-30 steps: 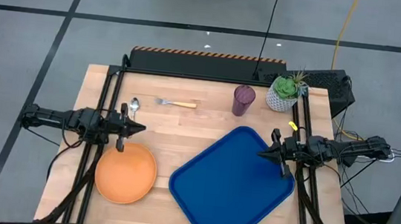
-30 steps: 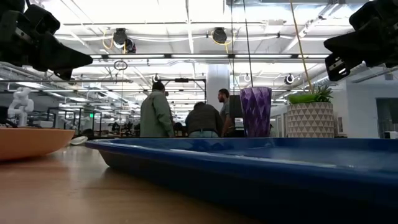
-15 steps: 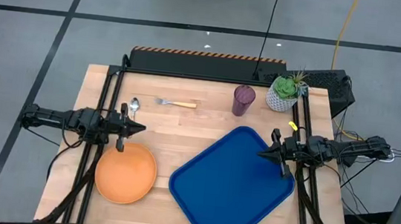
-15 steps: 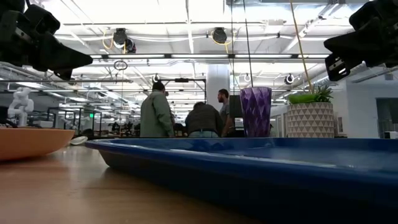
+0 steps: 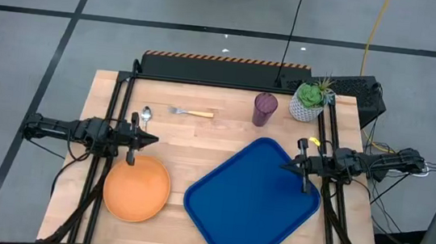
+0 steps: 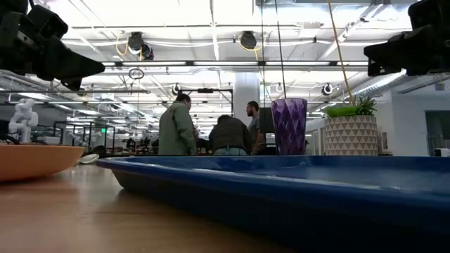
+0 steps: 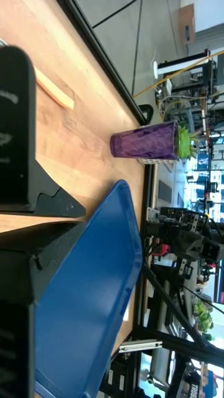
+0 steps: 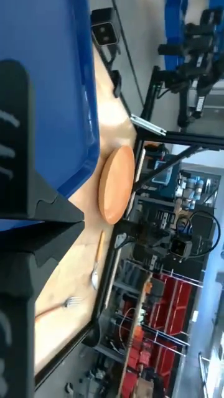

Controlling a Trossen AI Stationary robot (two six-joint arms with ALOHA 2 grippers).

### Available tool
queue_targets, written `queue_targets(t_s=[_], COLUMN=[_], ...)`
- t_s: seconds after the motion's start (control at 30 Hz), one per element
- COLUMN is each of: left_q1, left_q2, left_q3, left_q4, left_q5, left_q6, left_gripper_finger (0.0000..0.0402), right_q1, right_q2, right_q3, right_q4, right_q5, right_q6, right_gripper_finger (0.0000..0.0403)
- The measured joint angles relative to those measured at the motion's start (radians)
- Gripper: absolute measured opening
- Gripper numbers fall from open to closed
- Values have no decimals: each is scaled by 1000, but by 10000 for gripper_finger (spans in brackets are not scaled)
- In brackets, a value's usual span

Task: Pick and place plate/cup/fork/spoon on tray
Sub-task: Put the cup to the top right of the blue tray

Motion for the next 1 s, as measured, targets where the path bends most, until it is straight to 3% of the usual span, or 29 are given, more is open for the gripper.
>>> queue_targets(t_s=[0.17, 0.27, 0.63, 0.9, 1.0], left_q1=[0, 0, 0, 0, 0], left_q2=[0, 0, 0, 0, 0], left_q3=[0, 0, 0, 0, -1], left_q4=[0, 0, 0, 0, 58], left_q5=[0, 0, 0, 0, 0], left_q6=[0, 0, 0, 0, -1], left_gripper_finger=[26, 26, 26, 26, 26], right_q1=[1, 1, 0, 0, 1], right_q2=[0, 0, 0, 3, 3], right_q3=[0, 0, 0, 0, 0], right_q4=[106, 180, 230, 223, 220], right_q5=[-28, -25, -19, 27, 27], right_q6=[340, 460, 462, 361, 370], right_gripper_finger=[0, 0, 0, 0, 0])
